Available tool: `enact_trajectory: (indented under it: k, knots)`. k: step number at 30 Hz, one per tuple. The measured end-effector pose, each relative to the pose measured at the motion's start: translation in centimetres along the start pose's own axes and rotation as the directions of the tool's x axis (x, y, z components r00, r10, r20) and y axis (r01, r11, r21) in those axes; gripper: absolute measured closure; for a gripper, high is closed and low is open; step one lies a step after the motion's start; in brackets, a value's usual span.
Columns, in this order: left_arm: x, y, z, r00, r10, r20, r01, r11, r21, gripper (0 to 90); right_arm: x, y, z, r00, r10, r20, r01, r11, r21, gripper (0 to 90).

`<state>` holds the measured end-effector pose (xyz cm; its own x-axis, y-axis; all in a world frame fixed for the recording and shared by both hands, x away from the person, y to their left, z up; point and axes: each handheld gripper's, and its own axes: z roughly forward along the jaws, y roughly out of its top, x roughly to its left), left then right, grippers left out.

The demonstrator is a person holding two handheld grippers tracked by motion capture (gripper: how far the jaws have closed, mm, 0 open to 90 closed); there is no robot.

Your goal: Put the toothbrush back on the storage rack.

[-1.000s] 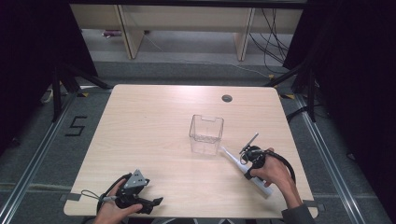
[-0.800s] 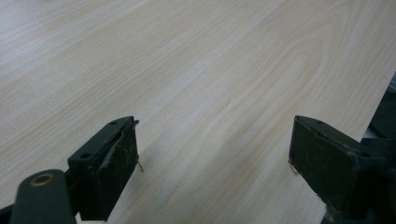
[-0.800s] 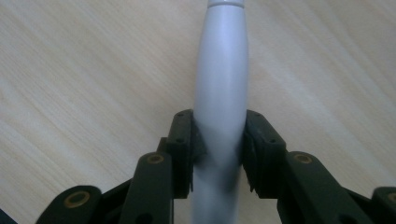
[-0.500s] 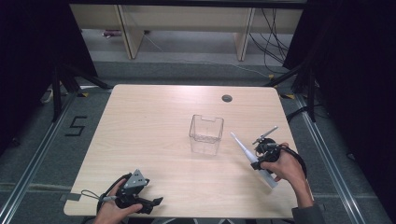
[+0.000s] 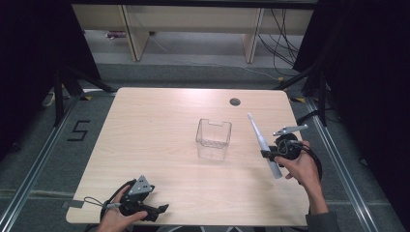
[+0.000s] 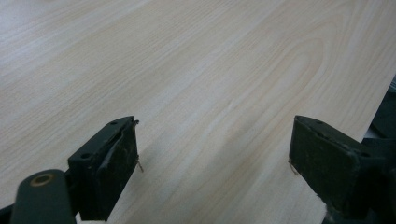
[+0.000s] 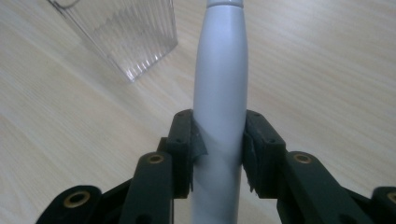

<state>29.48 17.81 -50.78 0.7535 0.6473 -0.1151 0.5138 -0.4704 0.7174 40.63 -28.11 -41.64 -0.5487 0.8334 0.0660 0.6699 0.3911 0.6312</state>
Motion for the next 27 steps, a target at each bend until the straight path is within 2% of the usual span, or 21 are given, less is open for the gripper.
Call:
enact_trajectory:
  k: [1,2,3,5,6,7,9,10,12,13,14,15,16,17,18,21,22,23,25,26,27]
  knots:
    - [0.0,0.0,0.0,1.0,-0.001,0.0,0.001,1.0,0.0,14.9,-0.1,0.2,-0.3,1.0,-0.009,-0.004,0.009,1.0,-0.005,66.4]
    - [0.0,0.0,0.0,1.0,-0.001,0.0,0.001,1.0,0.0,14.9,-0.2,0.2,-0.2,0.9999,-0.013,-0.003,0.013,0.998,-0.067,66.4]
    - [0.0,0.0,0.0,1.0,-0.001,0.0,0.001,1.0,0.0,14.9,-0.3,0.3,-0.2,0.9998,-0.02,-0.006,0.02,0.996,-0.087,66.4]
    - [0.0,0.0,0.0,1.0,0.0,0.0,0.0,1.0,0.002,14.9,-0.4,0.5,-0.7,0.9996,-0.027,-0.007,0.026,0.997,-0.071,66.4]
    - [0.0,0.0,0.0,1.0,-0.002,0.0,0.002,1.0,0.001,14.9,-0.2,0.8,-1.0,0.9998,0.008,-0.016,-0.009,0.996,-0.084,66.4]
    - [0.1,0.0,0.0,0.9999,0.01,-0.011,-0.01,0.9999,0.012,14.9,-0.2,0.9,-1.1,0.9999,0.006,-0.011,-0.008,0.992,-0.122,66.4]
    - [0.1,0.0,0.0,0.9999,0.011,-0.01,-0.011,0.9999,0.013,14.9,0.0,1.2,-1.4,0.9999,0.012,-0.013,-0.013,0.989,-0.147,66.4]
    - [0.1,0.0,0.0,0.9999,0.012,-0.011,-0.011,0.9999,0.012,14.9,-0.2,1.4,-1.6,0.9999,-0.016,-0.004,0.015,0.985,-0.173,66.4]
    - [0.2,0.0,-0.1,0.9999,0.011,-0.012,-0.011,0.9999,0.012,14.9,-0.2,1.7,-1.8,0.9998,-0.016,-0.011,0.014,0.982,-0.189,66.4]
    - [0.1,0.0,0.0,1.0,0.0,-0.007,0.0,1.0,0.001,14.9,-0.1,1.7,-1.7,0.9999,0.005,-0.01,-0.007,0.975,-0.22,66.4]
    - [0.2,0.0,-0.1,0.9998,0.009,-0.017,-0.008,0.9999,0.011,14.9,-0.1,1.9,-1.8,0.9998,0.001,-0.022,-0.006,0.978,-0.209,66.4]
    - [0.2,0.0,-0.1,0.9999,0.004,-0.012,-0.004,1.0,0.007,14.9,-0.2,2.0,-1.9,0.9999,-0.012,-0.005,0.01,0.973,-0.231,66.4]
    - [0.1,0.0,-0.1,0.9999,-0.008,-0.008,0.008,1.0,-0.005,14.9,0.0,2.1,-1.8,0.9998,0.012,-0.013,-0.015,0.969,-0.248,66.4]
    - [0.1,0.0,-0.1,0.9999,-0.008,-0.008,0.008,0.9999,-0.006,14.9,-0.1,2.3,-1.9,0.9998,-0.018,-0.012,0.015,0.968,-0.25,66.4]
    - [0.1,0.0,-0.1,0.9999,-0.01,-0.009,0.01,0.9999,-0.008,14.9,0.2,2.4,-1.9,0.9991,0.013,-0.04,-0.022,0.967,-0.255,66.4]
    - [0.2,0.0,-0.1,0.9998,-0.014,-0.011,0.014,0.9998,-0.013,14.9,0.3,2.9,-1.7,0.9994,-0.021,-0.029,0.012,0.956,-0.292,66.4]
    - [0.2,0.0,-0.1,0.9998,-0.013,-0.012,0.013,0.9998,-0.014,14.9,0.3,3.1,-1.8,0.9995,-0.022,-0.025,0.014,0.957,-0.29,66.4]
    - [0.2,0.0,-0.2,0.9999,-0.013,-0.01,0.013,0.9998,-0.014,14.9,0.6,3.2,-1.7,0.999,0.002,-0.044,-0.015,0.955,-0.295,66.4]
    - [0.2,0.0,-0.1,0.9999,-0.015,-0.009,0.015,0.9997,-0.018,14.9,0.6,3.4,-1.7,0.9989,-0.019,-0.043,0.006,0.954,-0.298,66.4]
    - [0.2,0.0,-0.2,0.9998,-0.015,-0.01,0.015,0.9998,-0.016,14.9,0.6,3.7,-1.6,0.999,-0.034,-0.027,0.024,0.948,-0.319,66.4]
    - [0.2,0.0,-0.2,0.9998,-0.015,-0.01,0.015,0.9998,-0.016,14.9,0.8,3.8,-1.5,0.9985,-0.02,-0.05,0.003,0.947,-0.32,66.4]
